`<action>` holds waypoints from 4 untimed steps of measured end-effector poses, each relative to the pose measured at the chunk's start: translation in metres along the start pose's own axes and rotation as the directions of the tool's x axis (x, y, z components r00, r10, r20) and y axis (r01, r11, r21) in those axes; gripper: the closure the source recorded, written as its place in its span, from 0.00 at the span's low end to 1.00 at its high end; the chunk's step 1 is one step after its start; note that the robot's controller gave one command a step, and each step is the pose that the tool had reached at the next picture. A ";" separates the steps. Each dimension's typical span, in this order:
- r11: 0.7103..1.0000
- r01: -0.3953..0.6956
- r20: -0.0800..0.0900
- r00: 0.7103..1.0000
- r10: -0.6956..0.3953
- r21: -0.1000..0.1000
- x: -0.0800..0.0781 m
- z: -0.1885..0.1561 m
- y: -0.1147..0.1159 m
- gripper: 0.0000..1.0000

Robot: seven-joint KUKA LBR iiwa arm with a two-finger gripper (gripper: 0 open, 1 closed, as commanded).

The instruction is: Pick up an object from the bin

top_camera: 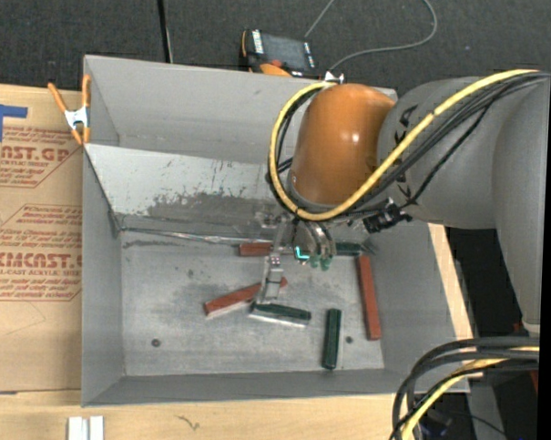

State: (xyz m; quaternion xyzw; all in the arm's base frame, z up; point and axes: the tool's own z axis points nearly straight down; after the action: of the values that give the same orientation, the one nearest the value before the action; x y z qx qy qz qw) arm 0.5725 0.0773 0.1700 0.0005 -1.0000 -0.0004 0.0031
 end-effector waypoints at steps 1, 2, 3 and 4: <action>0.998 0.065 -0.002 0.998 -0.065 0.002 0.035 0.105 -0.032 0.00; 0.998 0.064 0.007 0.998 -0.064 0.000 0.032 0.100 -0.031 1.00; 0.832 0.555 0.002 0.832 -0.555 0.005 0.056 0.096 -0.132 1.00; 0.856 0.516 0.014 0.856 -0.516 0.011 0.033 -0.045 -0.164 1.00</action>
Offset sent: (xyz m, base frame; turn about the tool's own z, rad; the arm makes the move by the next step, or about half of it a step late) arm -0.0324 -0.0310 -0.1000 -0.0648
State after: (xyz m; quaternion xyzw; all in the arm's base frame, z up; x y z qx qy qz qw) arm 0.5404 -0.0866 0.2150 0.2685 -0.9633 0.0022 -0.0053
